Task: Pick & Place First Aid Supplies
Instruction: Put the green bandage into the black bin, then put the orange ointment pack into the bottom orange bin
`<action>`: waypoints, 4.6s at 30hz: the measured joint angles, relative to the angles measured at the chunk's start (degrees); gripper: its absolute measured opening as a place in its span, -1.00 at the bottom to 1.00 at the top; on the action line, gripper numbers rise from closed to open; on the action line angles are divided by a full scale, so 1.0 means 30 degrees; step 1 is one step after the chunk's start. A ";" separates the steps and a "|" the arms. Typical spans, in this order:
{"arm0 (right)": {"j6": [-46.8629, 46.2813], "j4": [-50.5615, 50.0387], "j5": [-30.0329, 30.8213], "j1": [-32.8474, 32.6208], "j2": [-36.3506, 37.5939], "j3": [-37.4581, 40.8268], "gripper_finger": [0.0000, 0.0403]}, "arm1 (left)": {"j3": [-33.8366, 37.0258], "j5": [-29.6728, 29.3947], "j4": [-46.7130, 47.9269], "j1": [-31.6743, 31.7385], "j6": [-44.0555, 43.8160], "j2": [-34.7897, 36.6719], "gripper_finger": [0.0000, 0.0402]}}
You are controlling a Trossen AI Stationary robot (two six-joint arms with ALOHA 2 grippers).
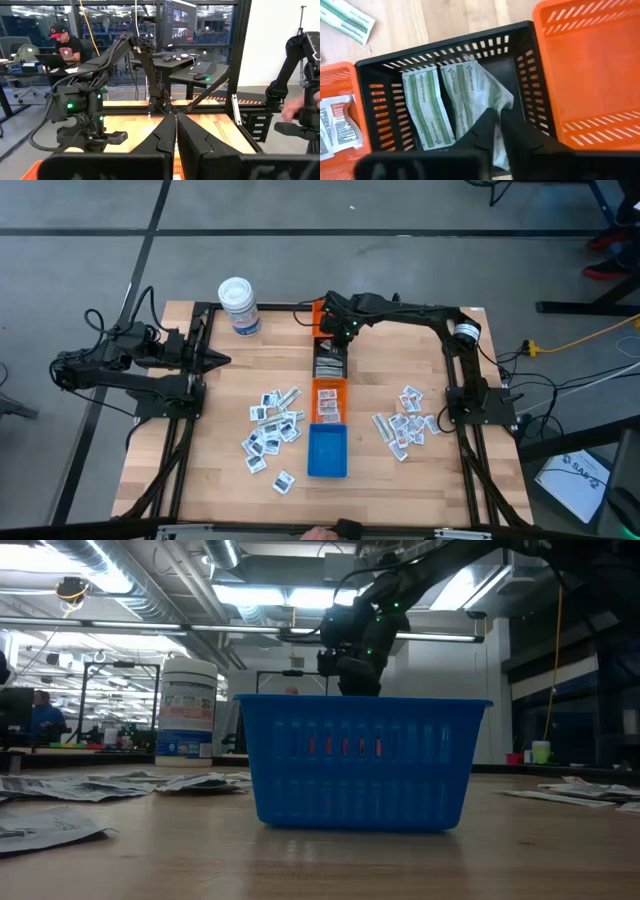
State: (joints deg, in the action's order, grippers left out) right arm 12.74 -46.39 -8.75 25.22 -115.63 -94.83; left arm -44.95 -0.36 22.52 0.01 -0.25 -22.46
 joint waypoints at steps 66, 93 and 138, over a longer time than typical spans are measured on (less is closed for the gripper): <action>-2.9066 -0.4460 -0.0128 -1.4642 1.0696 1.2745 0.15 | 0.0000 -0.0007 0.0000 0.0000 0.0001 0.0003 -0.96; -3.1179 0.3680 -0.0892 -1.5367 1.1242 1.8531 0.11 | 0.0000 -0.0002 0.0000 -0.0004 0.0002 0.0007 -0.95; -3.0205 0.4628 -0.0437 -1.5035 1.1205 1.6903 -0.45 | 0.0000 -0.0003 0.0000 -0.0005 0.0002 0.0007 -0.94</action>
State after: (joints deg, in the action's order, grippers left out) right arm -77.87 -32.51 -10.07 -19.89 -82.02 -44.12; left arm -44.95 -0.37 22.52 -0.01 -0.24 -22.44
